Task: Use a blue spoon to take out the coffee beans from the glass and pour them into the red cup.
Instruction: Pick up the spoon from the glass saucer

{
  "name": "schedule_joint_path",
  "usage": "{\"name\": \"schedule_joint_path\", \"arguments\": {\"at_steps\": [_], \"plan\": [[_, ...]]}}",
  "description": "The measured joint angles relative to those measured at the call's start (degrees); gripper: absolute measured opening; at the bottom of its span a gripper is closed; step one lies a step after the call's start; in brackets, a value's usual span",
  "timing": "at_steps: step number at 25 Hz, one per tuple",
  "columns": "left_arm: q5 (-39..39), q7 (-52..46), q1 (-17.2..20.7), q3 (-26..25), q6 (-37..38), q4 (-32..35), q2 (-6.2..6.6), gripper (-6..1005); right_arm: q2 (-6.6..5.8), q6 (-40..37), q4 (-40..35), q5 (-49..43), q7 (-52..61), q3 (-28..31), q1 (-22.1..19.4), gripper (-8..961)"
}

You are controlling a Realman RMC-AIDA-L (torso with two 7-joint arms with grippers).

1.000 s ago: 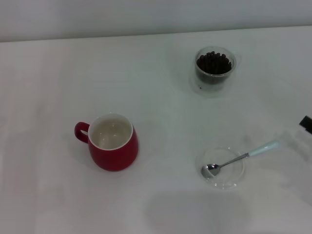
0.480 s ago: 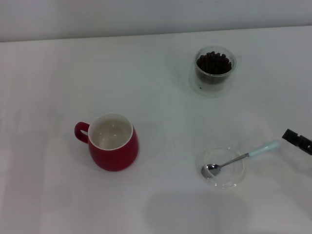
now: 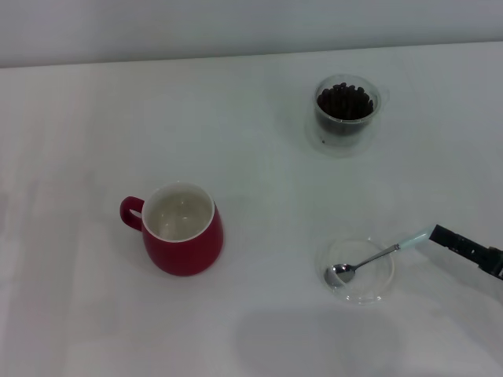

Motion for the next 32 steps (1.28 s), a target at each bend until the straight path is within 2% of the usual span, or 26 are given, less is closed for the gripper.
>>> {"name": "schedule_joint_path", "arguments": {"at_steps": [13, 21, 26, 32], "plan": [[0.02, 0.00, 0.56, 0.38, 0.49, -0.09, 0.03, 771, 1.00, 2.73, -0.06, -0.01, -0.50, 0.03, 1.70, 615], [0.01, 0.00, 0.54, 0.62, 0.56, 0.00, 0.09, 771, 1.01, 2.76, -0.28, 0.12, -0.53, 0.13, 2.19, 615], [0.01, 0.00, 0.54, 0.62, 0.58, 0.04, 0.09, 771, 0.93, 2.74, -0.19, 0.09, -0.48, 0.12, 2.51, 416], [0.01, 0.00, 0.67, 0.62, 0.58, 0.29, 0.02, 770, 0.79, 2.75, -0.05, 0.01, -0.42, 0.03, 2.73, 337]]}}
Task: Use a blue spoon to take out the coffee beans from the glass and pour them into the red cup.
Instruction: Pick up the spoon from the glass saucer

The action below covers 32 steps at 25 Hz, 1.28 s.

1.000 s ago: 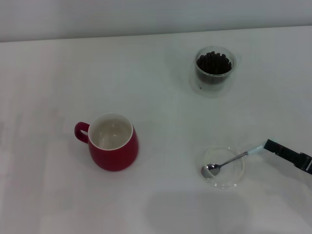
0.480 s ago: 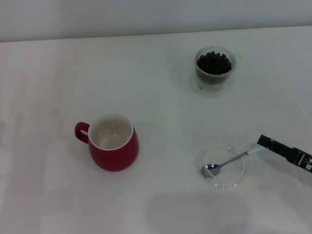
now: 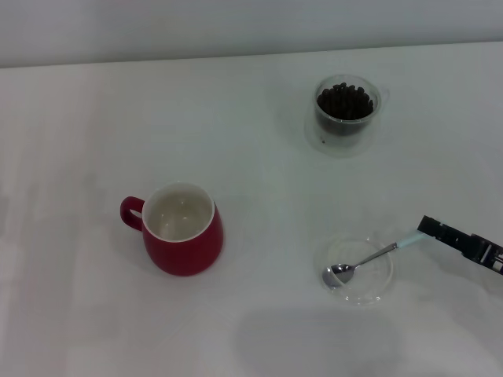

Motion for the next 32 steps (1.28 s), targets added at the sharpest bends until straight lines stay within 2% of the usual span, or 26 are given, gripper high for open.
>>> {"name": "schedule_joint_path", "arguments": {"at_steps": [14, 17, 32], "plan": [[0.00, 0.00, 0.44, 0.16, 0.07, 0.73, -0.11, 771, -0.46, -0.01, 0.05, -1.34, -0.09, -0.03, 0.20, 201], [0.00, 0.00, 0.46, 0.18, 0.30, 0.82, -0.09, 771, -0.56, -0.30, 0.05, -1.48, -0.10, -0.03, 0.25, 195], [0.00, 0.00, 0.00, 0.17, 0.70, 0.66, 0.07, 772, -2.92, -3.58, 0.05, -0.76, 0.42, 0.72, 1.18, 168]]}}
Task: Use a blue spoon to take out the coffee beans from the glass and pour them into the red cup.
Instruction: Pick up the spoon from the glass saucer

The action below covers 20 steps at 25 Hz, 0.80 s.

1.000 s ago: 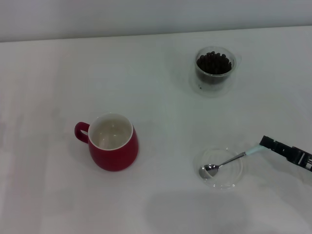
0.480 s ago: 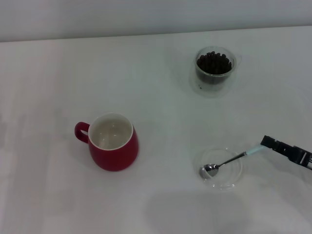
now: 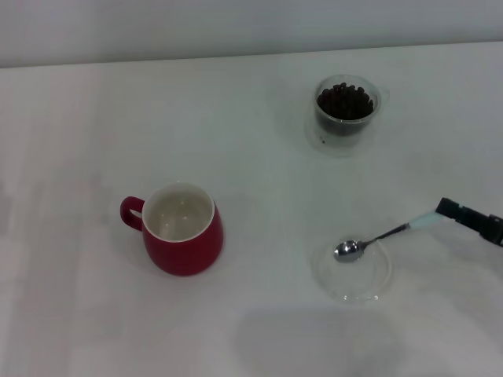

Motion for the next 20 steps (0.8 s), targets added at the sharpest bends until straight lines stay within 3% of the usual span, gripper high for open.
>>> {"name": "schedule_joint_path", "arguments": {"at_steps": [11, 20], "plan": [[0.00, 0.00, -0.30, -0.34, 0.00, -0.32, 0.09, 771, -2.39, -3.27, 2.20, -0.04, 2.55, -0.40, 1.57, 151], [-0.19, 0.00, -0.88, -0.43, 0.00, -0.42, 0.09, 771, -3.52, -8.58, 4.59, 0.03, 4.08, -0.46, 2.42, 147]]}}
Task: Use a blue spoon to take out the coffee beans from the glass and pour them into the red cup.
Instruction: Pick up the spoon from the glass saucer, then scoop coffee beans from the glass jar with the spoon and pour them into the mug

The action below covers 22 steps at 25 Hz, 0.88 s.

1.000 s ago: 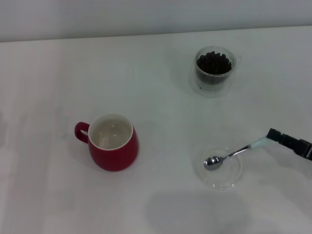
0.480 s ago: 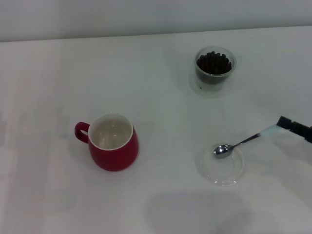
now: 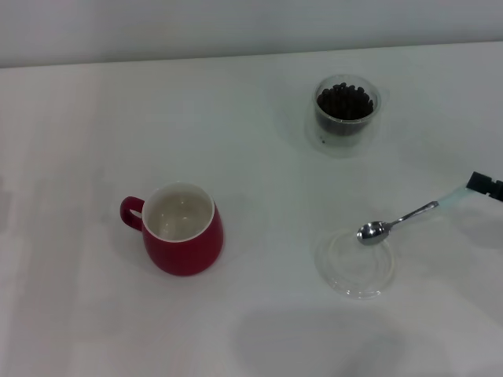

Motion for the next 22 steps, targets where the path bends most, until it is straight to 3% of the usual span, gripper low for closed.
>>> {"name": "schedule_joint_path", "arguments": {"at_steps": [10, 22], "plan": [[-0.14, 0.00, -0.26, 0.01, 0.00, -0.09, 0.09, 771, -1.19, -6.15, 1.37, 8.27, -1.02, 0.26, 4.87, 147], [0.15, -0.39, 0.28, 0.48, 0.00, 0.00, -0.06, 771, -1.39, -2.03, 1.45, 13.60, -8.81, 0.13, 15.36, 147]]}}
